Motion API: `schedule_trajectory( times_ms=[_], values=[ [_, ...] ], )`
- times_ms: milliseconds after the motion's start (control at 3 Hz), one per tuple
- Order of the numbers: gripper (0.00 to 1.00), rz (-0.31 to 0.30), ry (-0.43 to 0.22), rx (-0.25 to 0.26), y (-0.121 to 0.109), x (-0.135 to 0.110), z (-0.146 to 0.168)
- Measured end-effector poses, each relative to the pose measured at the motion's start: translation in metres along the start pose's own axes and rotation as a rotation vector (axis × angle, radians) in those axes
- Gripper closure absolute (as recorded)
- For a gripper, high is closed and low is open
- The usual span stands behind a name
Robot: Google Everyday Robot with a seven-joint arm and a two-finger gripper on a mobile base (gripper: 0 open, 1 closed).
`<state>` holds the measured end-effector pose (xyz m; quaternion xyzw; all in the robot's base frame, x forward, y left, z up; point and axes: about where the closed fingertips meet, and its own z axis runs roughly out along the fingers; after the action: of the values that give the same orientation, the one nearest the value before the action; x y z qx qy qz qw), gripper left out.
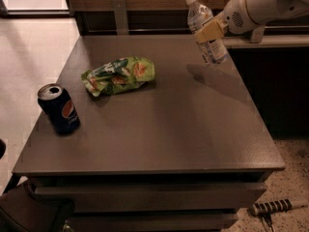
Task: Knock blue plastic bottle over
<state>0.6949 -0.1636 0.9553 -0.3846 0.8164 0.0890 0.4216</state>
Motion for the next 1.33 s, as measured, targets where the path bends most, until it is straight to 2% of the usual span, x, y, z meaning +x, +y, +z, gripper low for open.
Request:
schedule_trajectory(
  times_ms=[333,667,1000,1333],
  values=[
    [1.0,-0.004,0.088,-0.033,0.009,0.007,-0.001],
    [1.0,-0.033,0.226,-0.044,0.019,0.017,0.008],
    [1.0,-0.049,0.301,-0.044,0.022,0.024,0.019],
    [1.0,-0.057,0.317,-0.089,0.024,0.034,0.044]
  ],
)
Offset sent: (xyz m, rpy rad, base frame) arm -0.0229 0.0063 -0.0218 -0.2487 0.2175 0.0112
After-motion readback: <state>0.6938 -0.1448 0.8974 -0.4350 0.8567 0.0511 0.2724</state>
